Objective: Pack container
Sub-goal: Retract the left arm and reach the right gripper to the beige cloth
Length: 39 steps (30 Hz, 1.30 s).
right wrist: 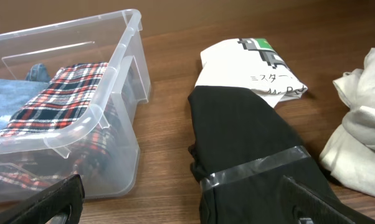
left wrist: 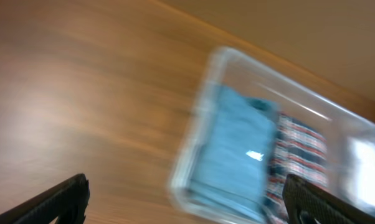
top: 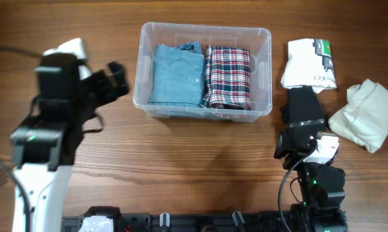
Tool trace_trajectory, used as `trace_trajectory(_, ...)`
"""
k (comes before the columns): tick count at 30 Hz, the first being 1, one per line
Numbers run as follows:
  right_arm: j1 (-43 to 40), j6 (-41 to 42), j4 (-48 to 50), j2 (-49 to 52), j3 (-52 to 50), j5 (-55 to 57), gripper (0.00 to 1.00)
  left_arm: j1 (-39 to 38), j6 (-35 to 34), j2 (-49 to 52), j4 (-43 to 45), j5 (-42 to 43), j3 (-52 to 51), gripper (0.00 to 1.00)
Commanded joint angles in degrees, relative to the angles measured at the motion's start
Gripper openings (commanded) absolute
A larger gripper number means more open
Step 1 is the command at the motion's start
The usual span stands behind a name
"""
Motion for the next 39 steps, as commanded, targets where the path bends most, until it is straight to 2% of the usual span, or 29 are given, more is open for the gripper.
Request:
trace_trajectory(1,-0.3,1.4,1.2,-0.1,0.1,-0.5,1.00,10.7,2.7,-3.0,-5.1,-3.1,-0.2,1.00)
trace_trajectory(6,-0.3,26.2,3.2,-0.1,0.1,-10.8,1.00,18.1,2.7,-3.0,-9.6,-3.1,-0.2,1.00)
trace_trajectory(8,-0.3,18.2,5.5,0.3,0.2,-21.1,1.00,18.7,2.7,-2.8,-9.6,-3.1,-0.2,1.00)
trace_trajectory(11,-0.3,16.9,2.4,4.5,5.3,-24.3,1.00,18.7,2.7,-2.7,-9.6,-3.1,-0.2,1.00)
trace_trajectory(14,-0.3,12.2,-2.1,16.7,17.1,-23.9,1.00,18.7,2.7,-2.7,-9.6,-3.1,-0.2,1.00)
trace_trajectory(18,-0.3,12.6,-10.2,38.7,35.9,-26.0,1.00,18.7,2.7,-2.7,-9.6,-3.1,-0.2,1.00)
trace_trajectory(22,-1.4,4.4,-19.0,55.8,52.5,-25.4,1.00,18.7,2.7,-2.7,-9.6,-3.1,-0.2,1.00)
trace_trajectory(25,-8.1,1.6,-24.2,65.9,63.0,-25.4,1.00,18.7,2.7,-2.7,-9.6,-3.1,-0.2,1.00)
trace_trajectory(27,-13.8,1.6,-24.8,69.3,65.7,-25.4,1.00,18.7,2.7,-2.7,-9.6,-3.1,-0.2,1.00)
trace_trajectory(33,-37.0,0.6,-24.5,76.6,66.8,-26.4,1.00,18.7,2.7,-2.7,-9.6,-3.1,-0.2,1.00)
trace_trajectory(39,-47.3,0.7,-19.6,86.0,66.7,-20.3,1.00,18.7,2.7,-2.7,-9.6,-3.1,-0.2,1.00)
